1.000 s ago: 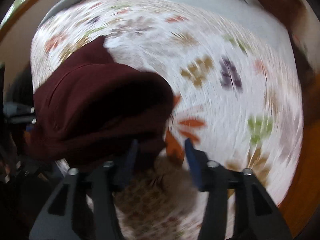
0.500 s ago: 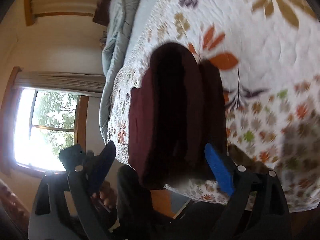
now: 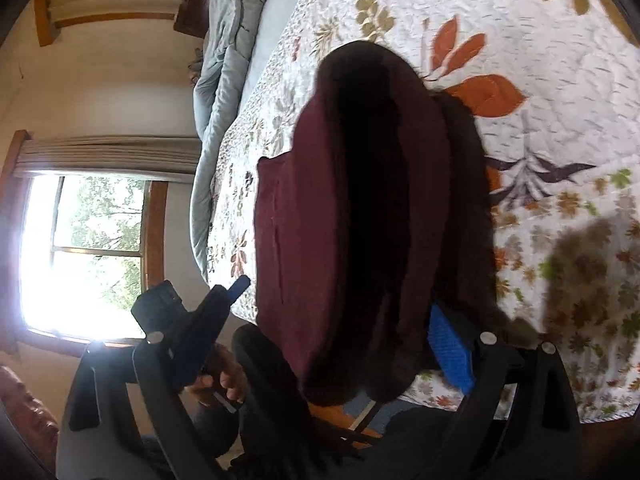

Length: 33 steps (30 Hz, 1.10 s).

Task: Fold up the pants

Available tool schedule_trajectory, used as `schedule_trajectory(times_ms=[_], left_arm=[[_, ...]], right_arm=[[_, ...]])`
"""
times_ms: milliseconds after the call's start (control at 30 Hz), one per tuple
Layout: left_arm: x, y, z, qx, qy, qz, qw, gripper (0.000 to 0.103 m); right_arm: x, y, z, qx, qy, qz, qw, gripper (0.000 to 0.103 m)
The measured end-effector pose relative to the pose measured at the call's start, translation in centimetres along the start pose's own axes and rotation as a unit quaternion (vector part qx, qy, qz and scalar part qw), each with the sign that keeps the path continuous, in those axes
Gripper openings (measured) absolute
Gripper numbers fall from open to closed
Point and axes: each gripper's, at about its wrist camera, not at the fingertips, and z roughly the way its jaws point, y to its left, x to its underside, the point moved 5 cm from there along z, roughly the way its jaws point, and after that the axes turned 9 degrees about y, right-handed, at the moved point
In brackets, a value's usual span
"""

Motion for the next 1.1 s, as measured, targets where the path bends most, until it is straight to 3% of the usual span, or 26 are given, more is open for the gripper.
schedule_trajectory(times_ms=[167, 367, 567, 733, 833, 933, 1033, 1100], left_arm=[[-0.5, -1.3, -0.3, -0.025, -0.018, 0.050, 0.9982, 0.079], [-1.2, -1.4, 0.5, -0.035, -0.016, 0.074, 0.9965, 0.079], [-1.6, -0.4, 0.8, -0.025, -0.016, 0.065, 0.9974, 0.079], [-1.4, 0.8, 0.5, -0.022, -0.017, 0.050, 0.9984, 0.079], [-1.3, 1.8, -0.3, -0.021, -0.028, 0.037, 0.9987, 0.079], [-1.2, 3.8, -1.1, -0.019, -0.039, 0.001, 0.9990, 0.079], [-0.6, 6.1, -1.6, -0.019, -0.043, -0.047, 0.9978, 0.079], [-0.1, 7.2, -2.0, -0.016, -0.047, -0.069, 0.9964, 0.079]], right_arm=[[-1.5, 0.3, 1.7, 0.023, 0.008, 0.003, 1.000, 0.093], [-2.5, 0.9, 3.7, 0.028, 0.023, -0.010, 0.999, 0.091], [-2.4, -0.7, 2.8, 0.047, 0.024, 0.010, 0.999, 0.056], [-2.4, 0.8, 2.4, 0.077, 0.016, -0.008, 0.997, 0.024], [-3.0, 3.4, 2.8, 0.103, 0.007, -0.040, 0.994, 0.021], [-3.9, 7.6, 3.3, 0.145, 0.003, -0.103, 0.984, 0.019], [-2.9, 13.5, 2.5, 0.189, -0.019, -0.223, 0.956, 0.018], [-1.7, 13.7, 1.2, 0.205, -0.034, -0.254, 0.945, 0.018]])
